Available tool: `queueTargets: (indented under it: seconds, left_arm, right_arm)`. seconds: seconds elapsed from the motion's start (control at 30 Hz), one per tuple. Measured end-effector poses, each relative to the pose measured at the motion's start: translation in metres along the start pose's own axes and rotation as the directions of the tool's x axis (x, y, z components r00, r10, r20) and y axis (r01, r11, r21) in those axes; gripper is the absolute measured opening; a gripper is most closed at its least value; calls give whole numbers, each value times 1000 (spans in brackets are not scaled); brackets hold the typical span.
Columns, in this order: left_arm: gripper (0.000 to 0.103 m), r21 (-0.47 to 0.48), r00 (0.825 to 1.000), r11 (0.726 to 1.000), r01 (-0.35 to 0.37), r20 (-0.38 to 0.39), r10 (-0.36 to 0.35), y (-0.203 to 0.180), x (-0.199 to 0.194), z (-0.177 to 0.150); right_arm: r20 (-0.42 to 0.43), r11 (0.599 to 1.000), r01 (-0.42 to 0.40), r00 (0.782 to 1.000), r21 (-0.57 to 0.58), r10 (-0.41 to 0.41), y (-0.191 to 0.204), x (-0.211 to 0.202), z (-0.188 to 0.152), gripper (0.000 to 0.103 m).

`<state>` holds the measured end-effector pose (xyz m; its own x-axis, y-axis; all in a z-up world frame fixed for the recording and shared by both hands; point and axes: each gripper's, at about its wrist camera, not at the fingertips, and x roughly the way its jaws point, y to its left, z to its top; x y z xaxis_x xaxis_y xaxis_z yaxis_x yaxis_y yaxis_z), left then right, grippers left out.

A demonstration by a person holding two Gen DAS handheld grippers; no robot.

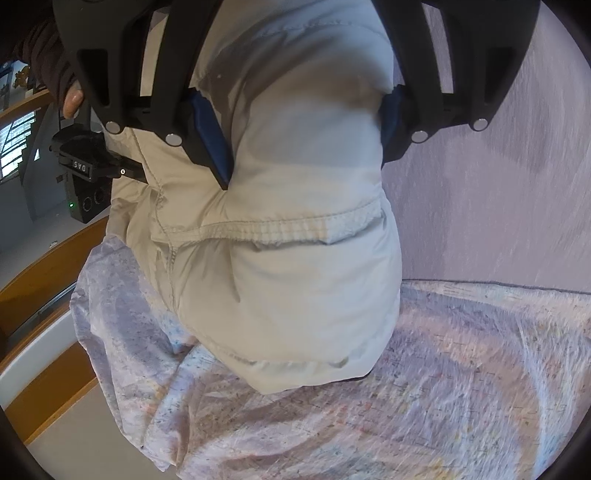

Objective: Fold large clothes
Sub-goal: 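Lift the beige jacket bundle with both tools and roll it over, then lower the bundle onto the sheet and grip its edges with both tools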

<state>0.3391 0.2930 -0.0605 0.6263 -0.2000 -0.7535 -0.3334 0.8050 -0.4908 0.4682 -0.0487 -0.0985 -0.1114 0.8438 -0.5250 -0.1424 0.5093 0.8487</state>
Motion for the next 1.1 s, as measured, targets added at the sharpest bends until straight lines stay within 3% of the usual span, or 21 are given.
queueTargets:
  seconds: [0.1, 0.13, 0.27, 0.5, 0.6, 0.77, 0.93, 1.1]
  left_arm:
    - [76, 1, 1000, 1000, -20, 5, 20, -1, 6, 0]
    - [78, 8, 999, 999, -31, 7, 31, -4, 6, 0]
    - [86, 61, 994, 992, -112, 23, 110, -21, 6, 2]
    - [88, 155, 967, 955, -252, 90, 240, -45, -12, 3]
    - [88, 180, 959, 945, -272, 128, 251, -55, -22, 1]
    - [89, 248, 953, 926, -285, 175, 247, -76, -30, -5]
    - [89, 279, 957, 920, -277, 164, 238, -92, -21, -6]
    - [90, 301, 957, 911, -281, 159, 243, -103, -12, -9]
  right_arm:
    - [0, 999, 47, 999, 18, -47, -6, 0, 0, 63]
    - [6, 998, 63, 998, 21, -64, 8, 3, -9, 66]
    - [32, 993, 110, 993, 45, -111, 13, -5, -21, 76]
    - [96, 981, 193, 976, 28, -195, 32, -34, -43, 78]
    - [150, 965, 262, 955, -8, -258, 47, -52, -56, 78]
    - [295, 904, 424, 873, -63, -389, 78, -81, -68, 78]
    - [395, 837, 539, 792, -93, -466, 86, -98, -71, 78]
    - [429, 835, 537, 787, -121, -444, 94, -109, -71, 78]
